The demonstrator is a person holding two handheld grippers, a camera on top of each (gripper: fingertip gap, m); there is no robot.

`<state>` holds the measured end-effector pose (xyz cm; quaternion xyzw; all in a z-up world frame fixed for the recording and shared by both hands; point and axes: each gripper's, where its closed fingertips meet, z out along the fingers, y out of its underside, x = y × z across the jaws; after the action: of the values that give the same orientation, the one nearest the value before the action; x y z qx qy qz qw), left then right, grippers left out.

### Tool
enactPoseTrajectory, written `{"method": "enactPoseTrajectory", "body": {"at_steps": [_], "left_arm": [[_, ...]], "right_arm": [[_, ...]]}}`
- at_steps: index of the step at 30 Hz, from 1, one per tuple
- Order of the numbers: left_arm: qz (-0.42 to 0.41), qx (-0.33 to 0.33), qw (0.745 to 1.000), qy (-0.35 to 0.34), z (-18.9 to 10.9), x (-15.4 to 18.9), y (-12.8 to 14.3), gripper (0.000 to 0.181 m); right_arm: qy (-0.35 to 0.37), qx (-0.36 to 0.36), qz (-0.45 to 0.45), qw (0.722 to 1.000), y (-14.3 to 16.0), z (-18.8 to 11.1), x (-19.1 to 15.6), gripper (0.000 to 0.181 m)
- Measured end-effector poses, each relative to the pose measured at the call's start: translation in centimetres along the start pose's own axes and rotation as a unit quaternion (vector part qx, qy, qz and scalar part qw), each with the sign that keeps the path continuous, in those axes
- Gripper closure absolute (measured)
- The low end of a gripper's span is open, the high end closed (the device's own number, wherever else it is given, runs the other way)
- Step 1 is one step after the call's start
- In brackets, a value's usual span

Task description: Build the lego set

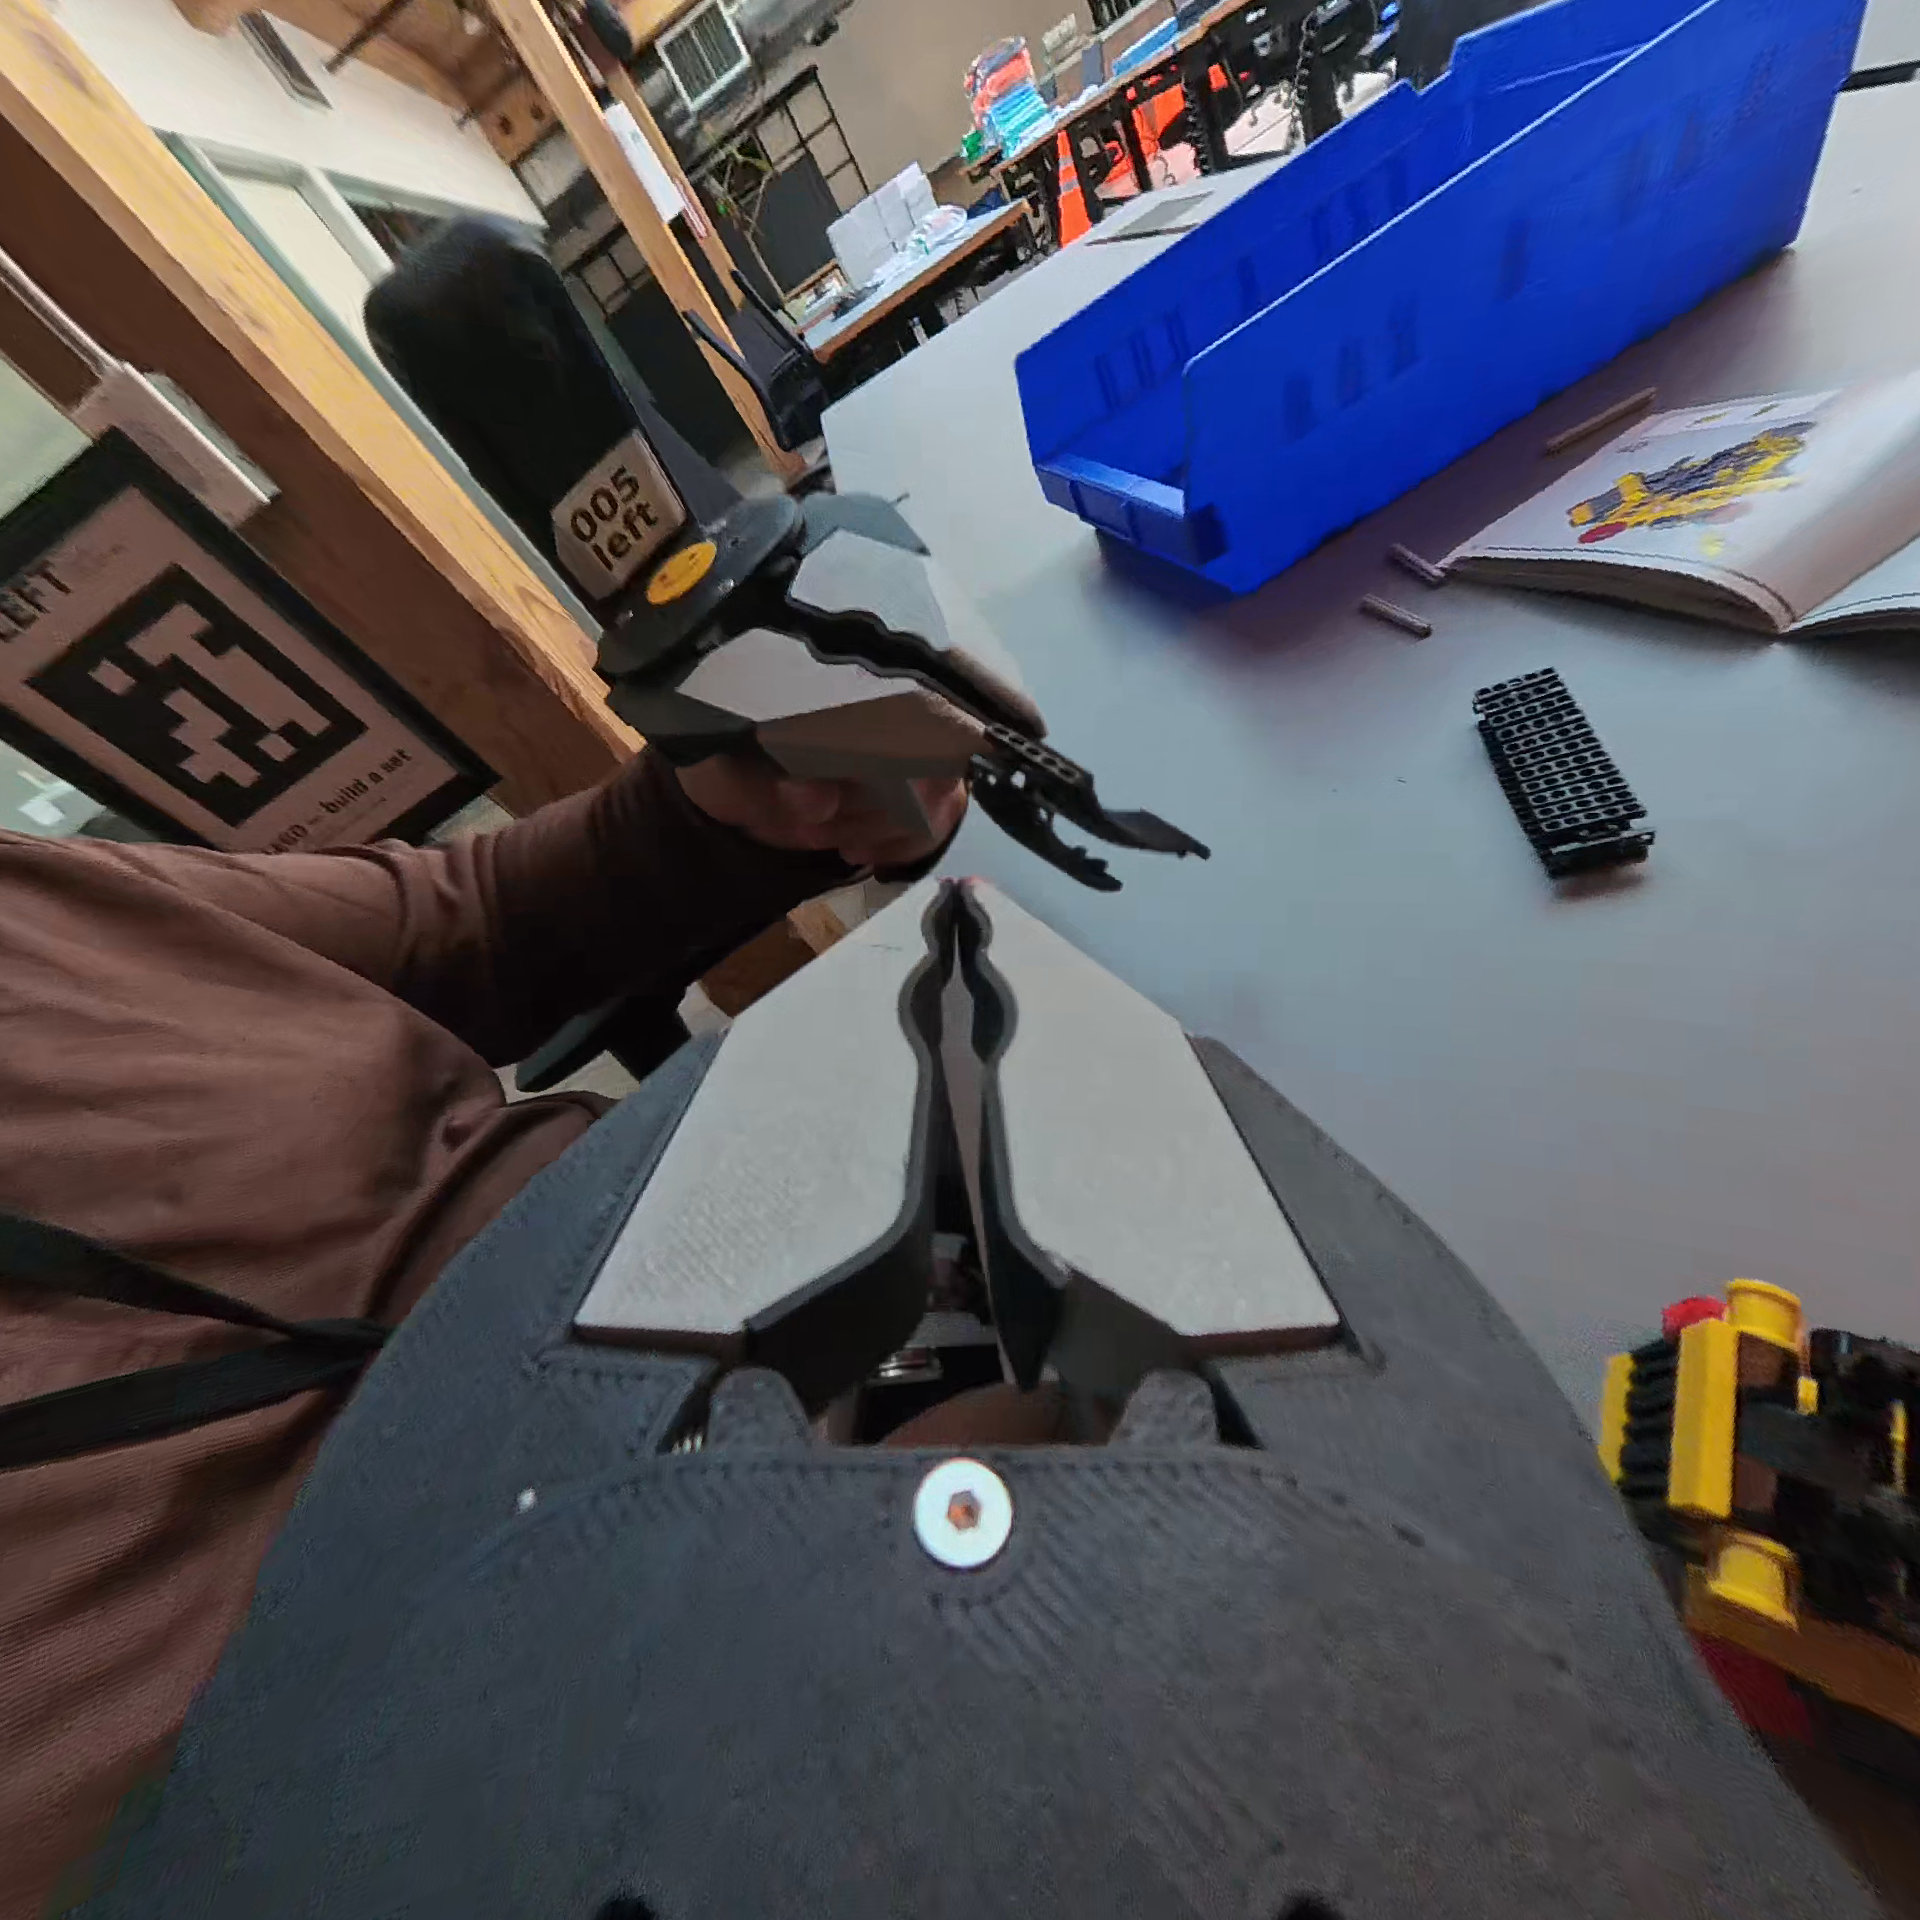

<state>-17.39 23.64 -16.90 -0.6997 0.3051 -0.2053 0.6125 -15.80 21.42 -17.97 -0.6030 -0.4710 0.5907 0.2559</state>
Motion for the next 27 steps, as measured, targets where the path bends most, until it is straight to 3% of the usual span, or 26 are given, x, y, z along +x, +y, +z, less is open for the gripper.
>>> {"method": "enactPoseTrajectory", "body": {"at_steps": [1,3,12,20,23,27], "left_arm": [[-0.016,-0.003,1.000,0.004,0.0,0.1,0.4,0.181],[-0.030,0.007,0.999,0.013,-0.1,0.6,0.6,0.181],[-0.075,0.026,0.996,0.039,0.0,2.5,0.1,0.181],[-0.093,0.018,0.994,0.050,0.2,3.0,0.9,0.181],[-0.106,0.004,0.993,0.049,0.3,2.9,1.4,0.181],[-0.144,-0.052,0.988,0.035,0.9,2.3,3.6,0.181]], "right_arm": [[0.006,0.003,0.008,1.000,-0.2,-0.2,0.4,0.178],[0.045,-0.013,-0.012,0.999,0.3,-0.5,1.5,0.154],[-0.024,-0.046,-0.036,0.998,2.5,1.4,-1.3,0.164],[-0.110,-0.004,0.034,0.993,1.2,-0.1,-3.2,0.174],[-0.150,0.011,0.086,0.985,0.8,-0.7,-3.5,0.163],[-0.115,0.011,0.096,0.989,0.6,-0.5,-1.9,0.136]]}}
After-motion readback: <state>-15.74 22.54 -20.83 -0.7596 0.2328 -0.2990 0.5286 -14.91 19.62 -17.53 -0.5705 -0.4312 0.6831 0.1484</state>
